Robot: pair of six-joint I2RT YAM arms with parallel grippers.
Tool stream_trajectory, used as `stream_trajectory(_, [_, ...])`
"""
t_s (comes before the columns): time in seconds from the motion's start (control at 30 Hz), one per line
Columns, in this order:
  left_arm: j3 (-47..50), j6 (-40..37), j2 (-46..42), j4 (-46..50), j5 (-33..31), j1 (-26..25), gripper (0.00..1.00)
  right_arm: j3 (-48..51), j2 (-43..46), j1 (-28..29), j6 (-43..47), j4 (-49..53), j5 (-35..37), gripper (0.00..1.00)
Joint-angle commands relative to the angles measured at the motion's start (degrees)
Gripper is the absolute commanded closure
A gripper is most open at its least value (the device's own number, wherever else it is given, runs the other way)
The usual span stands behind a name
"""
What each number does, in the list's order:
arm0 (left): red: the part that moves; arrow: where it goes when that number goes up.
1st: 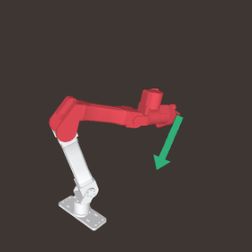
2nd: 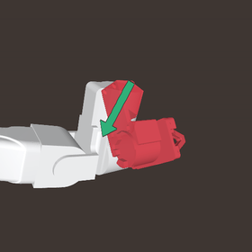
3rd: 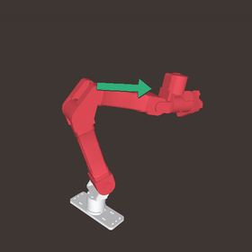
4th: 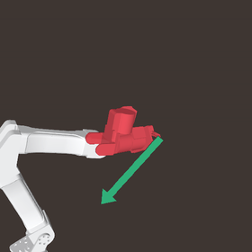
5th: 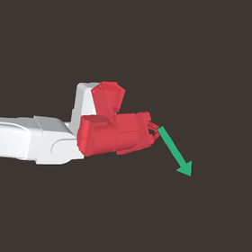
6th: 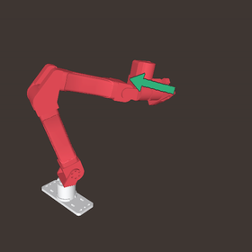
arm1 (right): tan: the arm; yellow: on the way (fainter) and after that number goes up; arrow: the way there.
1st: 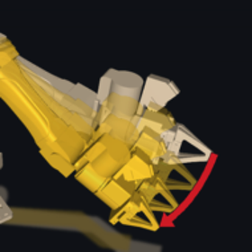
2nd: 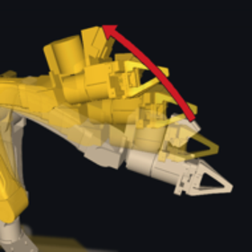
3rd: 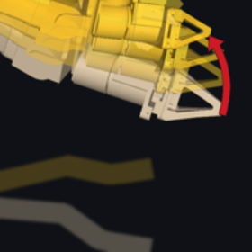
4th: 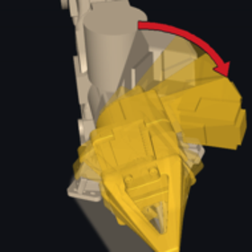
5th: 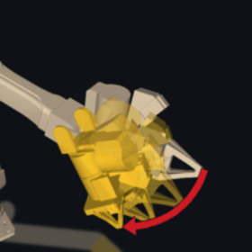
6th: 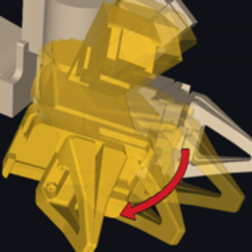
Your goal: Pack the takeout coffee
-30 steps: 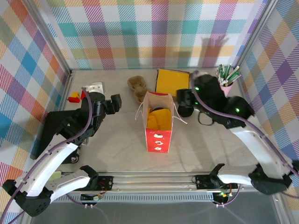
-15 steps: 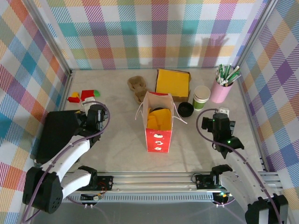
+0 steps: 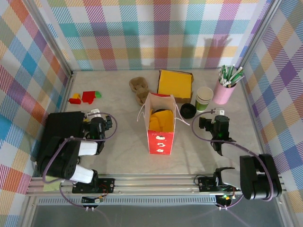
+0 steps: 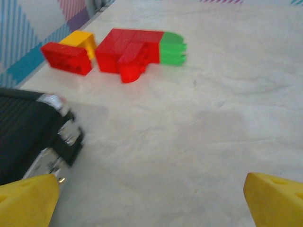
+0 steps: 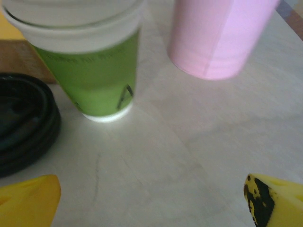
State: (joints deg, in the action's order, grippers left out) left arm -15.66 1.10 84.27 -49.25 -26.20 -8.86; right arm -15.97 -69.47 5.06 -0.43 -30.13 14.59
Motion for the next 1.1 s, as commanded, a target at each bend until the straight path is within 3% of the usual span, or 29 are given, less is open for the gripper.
stream_trajectory(0.0, [1.3,-2.5,4.9,-16.8,7.2,0.9,0.0,-1.7,-3.7,-0.6,3.4,-12.7,-5.6,0.01])
stream_trajectory(0.07, [2.2,-2.3,6.8,-20.4,7.0,1.2,0.0,-2.7,-5.7,-0.9,3.0,-13.8,-6.7,0.01])
stream_trajectory(0.6, [-4.6,-1.8,6.2,-6.6,6.6,1.3,0.0,-3.2,-18.3,-1.6,3.1,-25.7,-13.3,0.01])
stream_trajectory(0.77, [-6.5,-1.6,6.3,-3.2,6.8,1.5,0.0,-6.1,-18.4,-2.2,1.2,-20.3,-11.2,0.01])
stream_trajectory(1.07, [-6.5,-1.6,6.3,-3.2,6.9,1.6,0.0,-7.3,-18.3,-3.6,0.4,-17.8,-13.6,0.01])
